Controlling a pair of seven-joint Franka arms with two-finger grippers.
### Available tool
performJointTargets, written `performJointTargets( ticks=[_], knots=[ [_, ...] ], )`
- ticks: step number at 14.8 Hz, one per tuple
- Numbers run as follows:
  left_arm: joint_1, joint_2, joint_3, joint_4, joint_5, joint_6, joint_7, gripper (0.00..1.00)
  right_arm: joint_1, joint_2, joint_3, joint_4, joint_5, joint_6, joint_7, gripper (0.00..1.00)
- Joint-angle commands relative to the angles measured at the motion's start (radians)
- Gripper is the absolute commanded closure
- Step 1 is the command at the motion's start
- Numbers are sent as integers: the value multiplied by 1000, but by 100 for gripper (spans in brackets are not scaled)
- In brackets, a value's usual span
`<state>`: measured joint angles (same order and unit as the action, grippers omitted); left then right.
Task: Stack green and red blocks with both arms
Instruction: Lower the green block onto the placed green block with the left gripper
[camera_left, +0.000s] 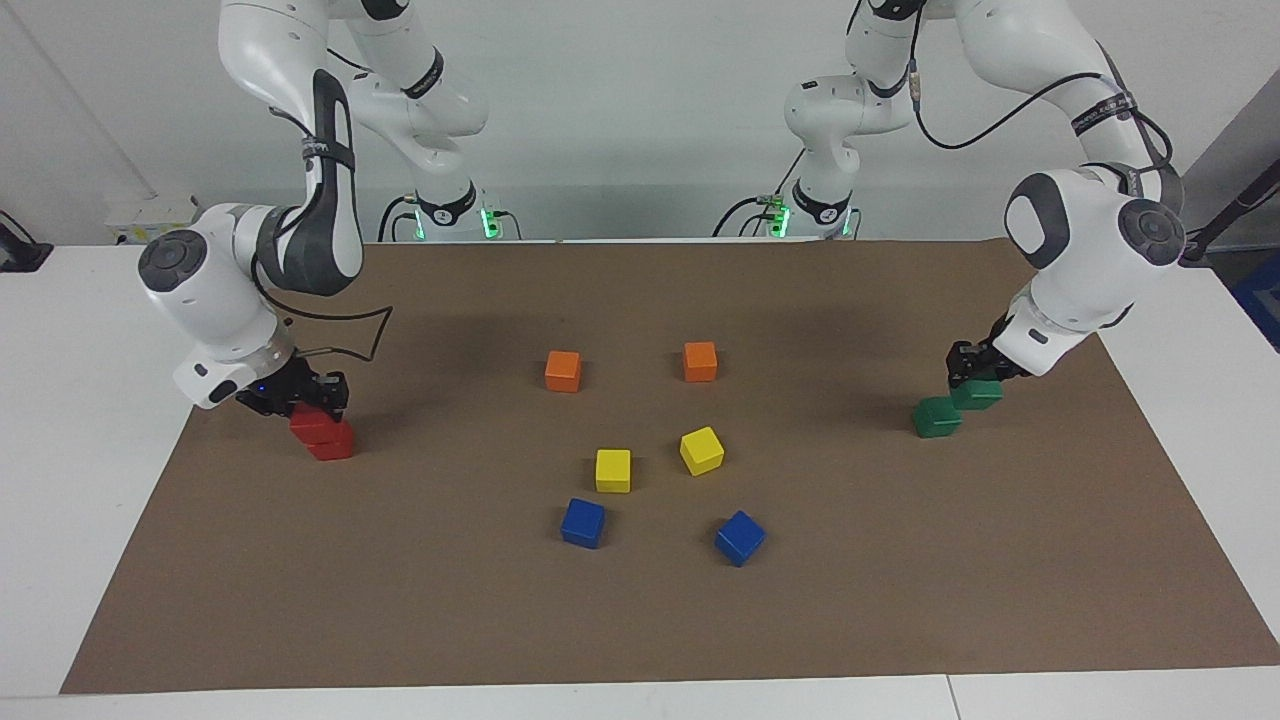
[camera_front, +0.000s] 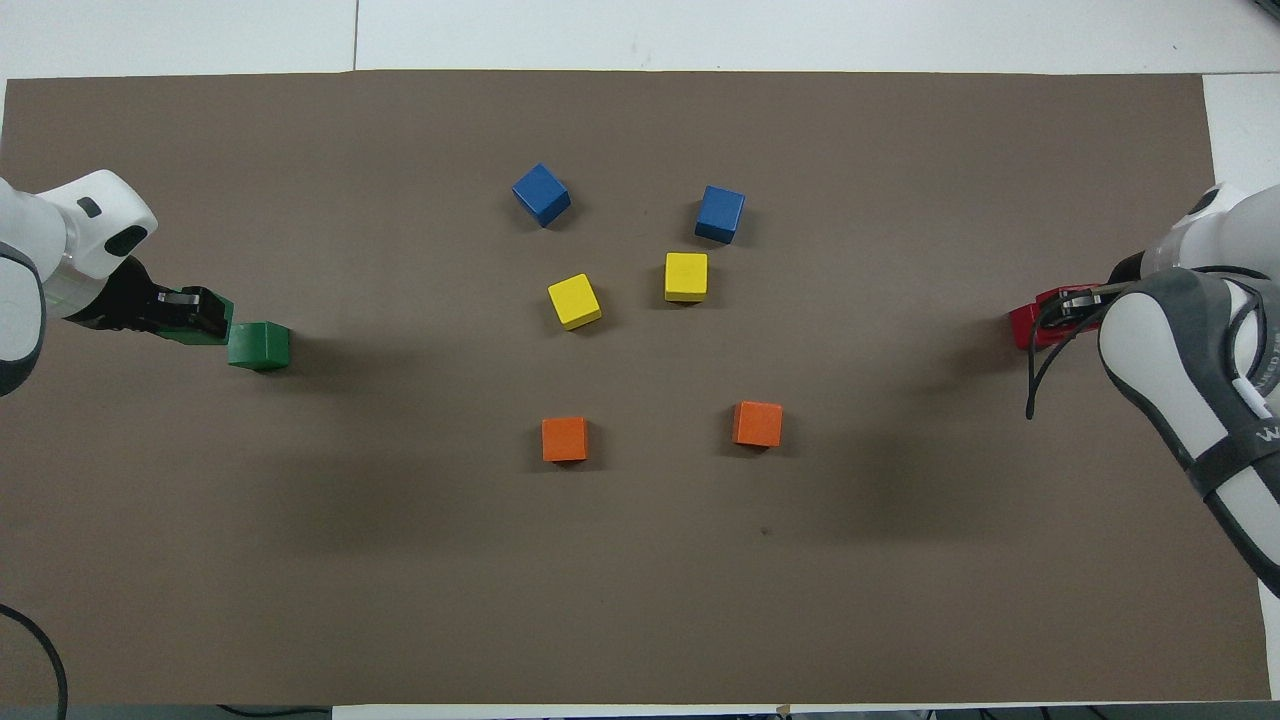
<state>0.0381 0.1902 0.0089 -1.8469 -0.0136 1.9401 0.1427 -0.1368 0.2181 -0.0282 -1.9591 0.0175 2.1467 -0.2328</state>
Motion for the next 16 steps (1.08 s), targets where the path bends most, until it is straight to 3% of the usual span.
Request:
performJointTargets(
  ticks=[1, 16],
  knots=[
    [12, -46, -10, -119, 4, 107, 2, 100, -15, 1, 10, -10, -5, 35, -30, 100],
    [-12, -51, -12, -175, -8, 154, -124, 100, -20, -17, 10, -81, -5, 87, -33, 100]
  ],
)
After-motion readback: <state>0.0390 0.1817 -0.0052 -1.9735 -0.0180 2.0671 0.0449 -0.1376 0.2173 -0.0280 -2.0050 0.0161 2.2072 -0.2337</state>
